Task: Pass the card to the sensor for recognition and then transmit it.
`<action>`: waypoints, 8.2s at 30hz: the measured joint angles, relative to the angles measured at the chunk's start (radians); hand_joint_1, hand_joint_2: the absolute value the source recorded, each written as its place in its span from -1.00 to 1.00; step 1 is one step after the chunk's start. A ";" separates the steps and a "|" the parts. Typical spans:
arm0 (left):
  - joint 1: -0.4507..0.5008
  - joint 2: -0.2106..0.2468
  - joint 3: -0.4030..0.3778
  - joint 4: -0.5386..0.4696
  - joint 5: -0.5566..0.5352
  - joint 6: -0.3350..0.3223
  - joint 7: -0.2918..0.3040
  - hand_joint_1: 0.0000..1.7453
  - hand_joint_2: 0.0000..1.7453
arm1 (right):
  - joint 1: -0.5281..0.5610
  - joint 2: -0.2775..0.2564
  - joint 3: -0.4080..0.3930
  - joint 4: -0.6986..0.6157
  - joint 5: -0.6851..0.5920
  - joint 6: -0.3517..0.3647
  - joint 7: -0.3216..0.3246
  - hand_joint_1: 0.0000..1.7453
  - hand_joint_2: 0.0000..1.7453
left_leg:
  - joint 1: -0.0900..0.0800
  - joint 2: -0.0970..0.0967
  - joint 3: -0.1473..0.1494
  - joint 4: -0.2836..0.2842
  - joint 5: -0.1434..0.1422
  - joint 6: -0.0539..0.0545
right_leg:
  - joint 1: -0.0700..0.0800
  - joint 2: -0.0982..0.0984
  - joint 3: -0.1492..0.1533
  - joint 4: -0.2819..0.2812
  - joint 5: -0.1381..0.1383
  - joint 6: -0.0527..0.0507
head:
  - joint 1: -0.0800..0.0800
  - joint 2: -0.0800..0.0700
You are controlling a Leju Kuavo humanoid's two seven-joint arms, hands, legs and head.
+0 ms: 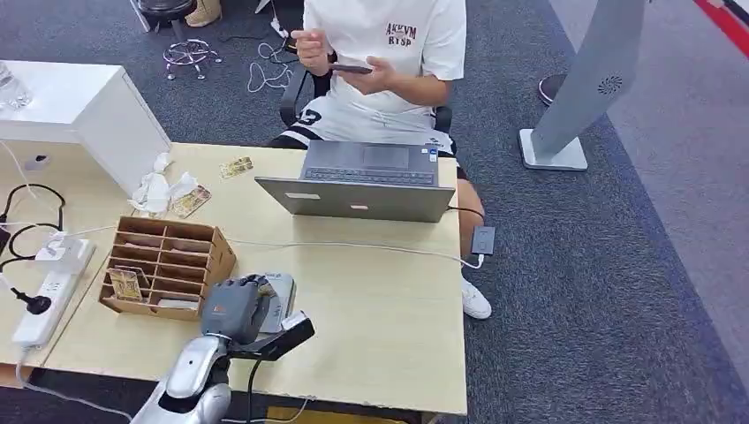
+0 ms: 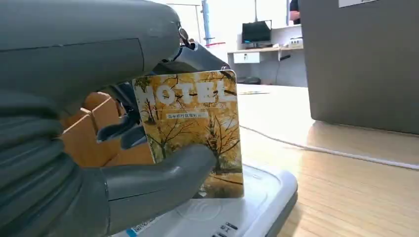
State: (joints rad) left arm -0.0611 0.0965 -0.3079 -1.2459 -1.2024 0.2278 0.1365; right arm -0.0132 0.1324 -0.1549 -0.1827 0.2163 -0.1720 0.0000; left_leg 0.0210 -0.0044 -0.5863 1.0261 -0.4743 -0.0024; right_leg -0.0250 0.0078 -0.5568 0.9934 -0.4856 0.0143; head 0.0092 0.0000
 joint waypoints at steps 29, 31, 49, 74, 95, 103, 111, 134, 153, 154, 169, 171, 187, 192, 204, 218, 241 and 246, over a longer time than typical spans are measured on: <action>-0.457 0.134 0.015 -0.251 0.073 0.108 -0.084 1.00 1.00 | -0.008 -0.001 -0.002 0.000 0.000 0.022 -0.008 -1.00 1.00 | 0.000 0.000 0.000 0.000 0.001 -0.001 | 0.000 -0.001 -0.001 0.001 0.001 0.000 | 0.000 0.000; -0.459 0.134 0.015 -0.251 0.072 0.108 -0.084 1.00 1.00 | -0.008 -0.001 -0.002 0.000 0.000 0.022 -0.008 -1.00 1.00 | 0.000 0.000 0.000 0.000 0.001 -0.001 | 0.000 0.000 -0.001 0.001 0.001 0.000 | 0.000 0.000; -0.637 0.171 0.021 0.053 0.002 0.165 -0.022 1.00 1.00 | -0.009 -0.010 -0.002 0.000 0.037 0.024 0.010 -1.00 1.00 | 0.000 0.000 0.000 0.000 0.002 -0.002 | 0.000 0.000 0.000 0.001 0.001 0.000 | 0.000 0.000; -0.250 0.175 0.078 -0.184 0.050 0.310 -0.124 -1.00 1.00 | 0.016 -0.010 -0.002 0.000 0.051 -0.016 0.020 -1.00 1.00 | 0.000 0.003 -0.001 0.000 -0.001 0.000 | 0.000 0.003 -0.001 0.001 0.000 0.000 | 0.000 0.000; 0.321 0.266 0.110 -0.566 -0.011 0.040 -0.005 -1.00 1.00 | 0.043 0.005 -0.046 -0.002 0.034 -0.033 0.000 -1.00 1.00 | 0.000 0.003 0.000 0.000 -0.003 -0.002 | 0.000 0.001 -0.001 0.000 -0.003 0.000 | 0.000 0.000; 0.308 0.277 0.127 -0.515 0.028 -0.060 0.047 -1.00 1.00 | 0.043 0.005 -0.056 -0.003 0.059 -0.033 0.003 -1.00 1.00 | 0.000 0.001 0.000 0.000 -0.003 -0.002 | 0.000 0.001 0.000 0.000 -0.003 0.000 | 0.000 0.000; 0.263 0.271 0.200 -0.411 0.060 -0.122 0.058 -1.00 1.00 | 0.043 0.005 -0.061 -0.003 0.081 -0.027 0.014 -1.00 1.00 | 0.000 0.001 0.000 0.000 -0.003 -0.002 | 0.000 0.001 0.000 0.000 -0.003 0.000 | 0.000 0.000; 0.234 0.248 0.284 -0.333 0.072 -0.145 0.064 -1.00 1.00 | 0.043 0.004 -0.061 -0.003 0.129 -0.023 0.021 -1.00 1.00 | 0.000 0.001 0.000 0.000 -0.003 -0.002 | 0.000 0.001 0.000 0.000 -0.003 0.000 | 0.000 0.000; 0.242 0.238 0.295 -0.333 0.092 -0.136 0.052 1.00 1.00 | 0.046 0.004 -0.069 -0.006 0.156 -0.024 0.019 -1.00 1.00 | 0.000 0.001 0.000 0.000 -0.003 -0.002 | 0.000 0.001 0.000 0.000 -0.003 0.000 | 0.000 0.000; 0.242 0.238 0.298 -0.333 0.093 -0.135 0.052 1.00 1.00 | 0.046 0.004 -0.069 -0.006 0.161 -0.022 0.019 -1.00 1.00 | 0.000 0.001 0.000 0.000 -0.003 -0.002 | 0.000 0.001 0.000 0.000 -0.003 0.000 | 0.000 0.000; 0.273 0.236 0.308 -0.410 0.137 -0.086 -0.015 1.00 1.00 | 0.051 0.004 -0.081 -0.011 0.164 -0.018 0.018 -1.00 1.00 | 0.000 0.001 0.000 0.000 -0.003 -0.002 | 0.000 0.001 0.000 0.000 -0.003 0.000 | 0.000 0.000; 0.296 0.242 0.308 -0.467 0.139 -0.067 -0.027 1.00 1.00 | 0.052 0.004 -0.091 -0.011 0.161 -0.021 0.018 -1.00 1.00 | 0.000 0.001 0.000 0.000 -0.003 -0.002 | 0.000 0.001 -0.001 0.000 -0.003 0.000 | 0.000 0.000; 0.309 0.311 0.260 -0.792 0.128 0.095 -0.094 1.00 1.00 | 0.071 0.019 -0.146 -0.040 0.186 -0.014 0.006 -1.00 1.00 | 0.000 -0.002 0.000 0.000 -0.002 -0.001 | 0.000 -0.004 0.001 0.000 -0.003 -0.001 | 0.000 0.000; 0.252 0.311 0.246 -0.784 0.135 0.085 -0.085 1.00 1.00 | 0.073 0.019 -0.151 -0.042 0.205 -0.010 0.007 -1.00 1.00 | 0.000 0.000 0.001 0.000 -0.001 -0.001 | 0.000 -0.002 -0.002 0.000 -0.001 -0.001 | 0.000 0.000; -0.352 0.232 0.218 -0.128 0.014 0.283 -0.116 1.00 -1.00 | 0.033 -0.007 -0.135 -0.022 0.308 0.037 0.006 -1.00 1.00 | 0.000 -0.003 -0.001 0.000 0.006 -0.002 | 0.000 -0.004 -0.002 0.001 0.005 -0.002 | 0.000 0.000; -0.429 0.201 0.217 0.105 -0.036 0.360 -0.106 1.00 -1.00 | 0.034 -0.017 -0.119 0.000 0.320 0.039 0.018 -1.00 1.00 | 0.000 0.000 -0.004 0.000 0.005 -0.002 | 0.000 -0.001 -0.005 0.001 0.005 -0.001 | 0.000 0.000; -0.319 0.170 0.218 0.016 0.147 0.451 -0.253 -1.00 -1.00 | 0.038 -0.021 -0.120 0.000 0.320 0.031 0.016 -1.00 1.00 | 0.000 0.000 -0.005 0.000 0.005 -0.002 | 0.000 -0.001 -0.005 0.000 0.005 -0.001 | 0.000 0.000; -0.067 0.126 0.290 -0.217 1.029 0.149 -0.636 -1.00 1.00 | 0.050 -0.013 -0.135 0.001 0.274 -0.002 -0.013 -1.00 1.00 | 0.000 0.010 -0.002 0.000 -0.001 -0.002 | 0.000 0.009 -0.005 0.000 0.003 -0.001 | 0.000 0.000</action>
State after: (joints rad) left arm -0.1284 0.2223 -0.0182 -1.4628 -0.1737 0.3766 -0.4992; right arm 0.0367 0.1190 -0.2896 -0.1820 0.4902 -0.1744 -0.0126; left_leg 0.0207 0.0060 -0.5881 1.0257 -0.4755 -0.0041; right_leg -0.0255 0.0171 -0.5618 0.9939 -0.4826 0.0128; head 0.0092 -0.0004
